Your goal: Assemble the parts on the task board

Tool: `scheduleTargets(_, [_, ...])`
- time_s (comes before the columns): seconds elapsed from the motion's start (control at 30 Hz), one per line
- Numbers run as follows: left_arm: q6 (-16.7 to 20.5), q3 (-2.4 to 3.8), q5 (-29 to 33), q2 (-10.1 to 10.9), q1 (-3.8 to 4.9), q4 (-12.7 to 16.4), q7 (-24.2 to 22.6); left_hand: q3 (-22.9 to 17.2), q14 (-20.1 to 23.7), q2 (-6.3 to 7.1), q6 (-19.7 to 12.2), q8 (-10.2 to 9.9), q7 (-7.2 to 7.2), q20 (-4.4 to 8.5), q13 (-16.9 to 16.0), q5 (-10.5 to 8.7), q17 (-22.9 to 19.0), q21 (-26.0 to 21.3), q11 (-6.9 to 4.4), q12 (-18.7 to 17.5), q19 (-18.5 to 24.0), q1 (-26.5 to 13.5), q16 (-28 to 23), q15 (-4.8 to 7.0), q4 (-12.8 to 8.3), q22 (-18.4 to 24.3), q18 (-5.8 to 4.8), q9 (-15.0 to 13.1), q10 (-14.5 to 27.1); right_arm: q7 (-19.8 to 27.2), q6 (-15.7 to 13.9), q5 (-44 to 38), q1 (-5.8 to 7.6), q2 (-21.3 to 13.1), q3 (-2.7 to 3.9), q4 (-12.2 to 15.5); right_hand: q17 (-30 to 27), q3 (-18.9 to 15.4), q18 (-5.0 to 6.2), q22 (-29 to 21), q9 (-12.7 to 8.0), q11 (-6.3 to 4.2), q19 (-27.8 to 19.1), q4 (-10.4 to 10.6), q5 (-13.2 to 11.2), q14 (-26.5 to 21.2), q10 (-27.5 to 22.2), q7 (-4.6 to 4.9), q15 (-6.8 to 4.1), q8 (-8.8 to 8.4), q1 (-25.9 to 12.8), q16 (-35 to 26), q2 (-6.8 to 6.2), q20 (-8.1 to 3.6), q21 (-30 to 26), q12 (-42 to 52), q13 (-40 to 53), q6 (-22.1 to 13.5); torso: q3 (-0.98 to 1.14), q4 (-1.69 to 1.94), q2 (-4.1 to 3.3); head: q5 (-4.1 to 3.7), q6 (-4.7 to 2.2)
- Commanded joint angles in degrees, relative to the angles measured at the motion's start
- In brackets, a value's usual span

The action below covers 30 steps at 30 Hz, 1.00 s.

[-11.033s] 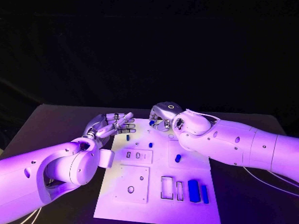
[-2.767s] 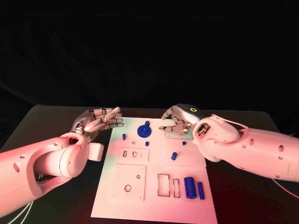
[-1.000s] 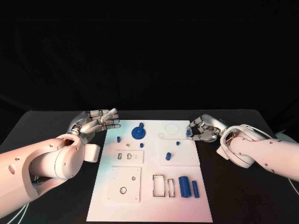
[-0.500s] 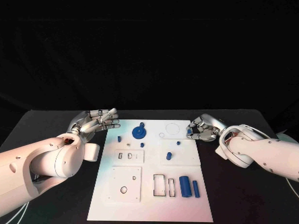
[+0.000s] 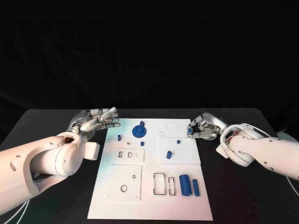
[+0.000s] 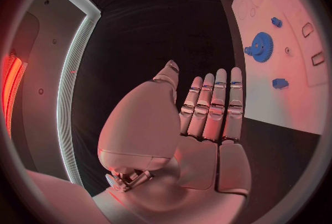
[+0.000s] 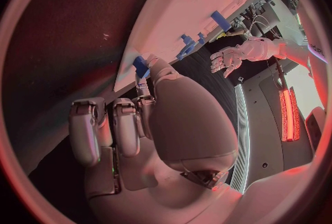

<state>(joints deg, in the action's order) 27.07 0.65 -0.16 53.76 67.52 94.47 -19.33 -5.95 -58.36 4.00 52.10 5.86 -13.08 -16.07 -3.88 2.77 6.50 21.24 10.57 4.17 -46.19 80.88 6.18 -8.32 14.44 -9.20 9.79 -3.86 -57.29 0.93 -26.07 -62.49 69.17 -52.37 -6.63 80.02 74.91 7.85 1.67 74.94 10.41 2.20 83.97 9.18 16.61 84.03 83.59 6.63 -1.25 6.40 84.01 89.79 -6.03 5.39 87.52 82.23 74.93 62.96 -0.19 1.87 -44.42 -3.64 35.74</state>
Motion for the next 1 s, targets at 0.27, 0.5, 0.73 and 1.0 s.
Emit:
scheduleTargets(0.27, [-1.11, 0.04, 0.05, -0.01, 0.06, 0.13, -0.04, 0.03, 0.04, -0.26, 0.13, -0.24, -0.48, -0.11, 0.01, 0.1, 0.07, 0.13, 0.25, -0.18, 0.46, 0.51, -0.23, -0.3, -0.24, 0.07, 0.52, 0.01, 0.07, 1.39, -2.11, -0.8, -0.11, 0.15, -0.01, 0.33, 15.09, 2.12, -1.29, 14.1, 0.25, -0.55, 5.06, -0.43, -1.49, 5.97, 0.23, -0.52, -0.69, 0.83, 0.11, 0.21, 2.3, -0.84, 1.29, 0.33, 7.32, 1.31, 0.01, 0.0, 0.0, -0.02, 0.15])
scheduleTargets(0.5, [-1.12, 0.04, 0.05, -0.02, 0.06, 0.15, -0.06, 0.09, 0.04, -0.27, 0.04, -0.34, -0.52, -0.12, 0.03, 0.1, 0.09, 0.16, 0.3, -0.26, 0.48, 0.49, -0.29, -0.32, -0.23, 0.06, 0.53, 0.03, 0.19, 2.51, -4.86, -1.55, -0.05, -0.09, 0.13, 2.04, 15.09, 3.6, -1.67, 15.06, 0.59, -1.04, 6.03, -0.86, -2.02, 5.97, 0.59, -1.11, -1.1, 1.58, 0.13, 0.21, 3.57, -1.2, 2.48, 0.6, 7.65, 2.19, -0.05, 0.08, 0.09, 0.02, 0.28])
scheduleTargets(0.73, [-1.16, 0.03, 0.05, -0.11, 0.06, 0.12, -0.02, 0.09, 0.04, -0.27, 0.04, -0.34, -0.52, -0.12, 0.03, 0.1, 0.09, 0.16, 0.3, -0.26, 0.48, 0.49, -0.29, -0.32, -0.23, 0.06, 0.53, 0.03, 0.19, 1.36, -5.07, -5.39, 1.49, 0.09, 0.36, 6.96, 15.09, 3.74, -1.67, 15.06, 0.67, -1.12, 6.03, -0.85, -2.19, 5.97, 0.65, -1.2, -1.2, 1.73, -0.3, 0.21, 3.55, -1.32, 2.48, 0.61, 7.69, 2.24, -0.16, 0.05, 0.15, 0.34, 0.39])
scheduleTargets(1.0, [-1.33, 0.01, 0.06, -0.72, 0.04, -0.21, 0.08, 0.09, 0.04, -0.27, 0.04, -0.34, -0.52, -0.12, 0.03, 0.1, 0.09, 0.16, 0.3, -0.26, 0.48, 0.49, -0.29, -0.32, -0.23, 0.06, 0.53, 0.03, 0.19, -0.67, -3.07, -9.52, 2.78, 4.38, 0.38, 10.64, 15.09, 3.7, -1.67, 15.06, 0.72, -1.16, 6.03, -0.8, -2.45, 5.97, 0.69, -1.23, -1.26, 1.82, -0.86, 0.21, 3.25, -1.4, 2.48, 0.62, 7.73, 2.18, -0.29, 0.13, 0.44, 1.61, 0.7])
